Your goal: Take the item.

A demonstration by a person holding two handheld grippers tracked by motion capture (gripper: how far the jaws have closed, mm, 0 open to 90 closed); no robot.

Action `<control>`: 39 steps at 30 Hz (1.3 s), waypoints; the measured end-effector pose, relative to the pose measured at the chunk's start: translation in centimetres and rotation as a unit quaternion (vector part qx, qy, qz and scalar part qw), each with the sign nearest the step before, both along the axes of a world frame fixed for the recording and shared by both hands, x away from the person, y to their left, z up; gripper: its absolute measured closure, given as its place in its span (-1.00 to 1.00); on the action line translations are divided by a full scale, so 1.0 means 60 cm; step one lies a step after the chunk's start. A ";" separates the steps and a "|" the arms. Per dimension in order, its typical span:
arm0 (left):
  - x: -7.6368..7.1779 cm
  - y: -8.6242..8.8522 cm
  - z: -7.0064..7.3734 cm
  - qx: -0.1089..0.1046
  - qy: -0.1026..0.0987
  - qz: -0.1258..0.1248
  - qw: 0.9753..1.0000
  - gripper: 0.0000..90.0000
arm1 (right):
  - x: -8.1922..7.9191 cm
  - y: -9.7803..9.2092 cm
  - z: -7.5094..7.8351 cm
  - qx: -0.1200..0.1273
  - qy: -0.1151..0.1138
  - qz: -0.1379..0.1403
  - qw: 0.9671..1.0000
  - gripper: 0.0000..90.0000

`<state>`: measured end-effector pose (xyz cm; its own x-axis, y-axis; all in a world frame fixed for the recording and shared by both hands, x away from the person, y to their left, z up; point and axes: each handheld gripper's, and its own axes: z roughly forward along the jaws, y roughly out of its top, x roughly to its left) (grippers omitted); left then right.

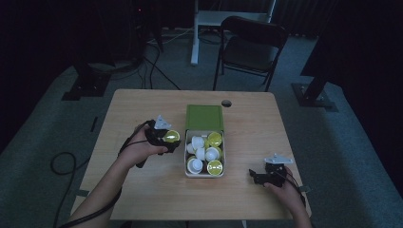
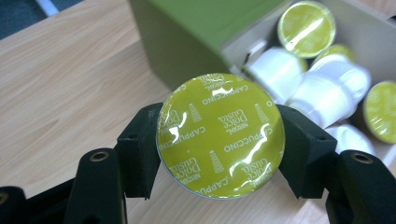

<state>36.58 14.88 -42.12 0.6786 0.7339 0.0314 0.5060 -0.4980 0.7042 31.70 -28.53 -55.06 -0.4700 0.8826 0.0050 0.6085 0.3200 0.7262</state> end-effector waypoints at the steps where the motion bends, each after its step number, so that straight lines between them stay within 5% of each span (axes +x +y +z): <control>1: -0.001 0.006 -0.003 0.001 0.001 0.004 1.000 -0.16 | 0.000 0.000 0.000 0.000 0.000 0.000 1.000 -0.72; 18: -0.018 0.080 -0.055 0.004 0.016 0.056 0.998 -0.16 | 0.000 0.000 0.000 0.000 0.001 0.000 1.000 -0.72; 39: -0.025 0.143 -0.126 0.009 0.042 0.113 0.993 -0.16 | 0.000 0.000 0.000 0.000 0.001 0.000 1.000 -0.72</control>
<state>35.09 23.47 -49.69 0.4978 0.8673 -0.0035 0.6621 -0.3774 0.6475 31.69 -28.52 -55.06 -0.4694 0.8830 0.0064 0.6098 0.3189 0.7255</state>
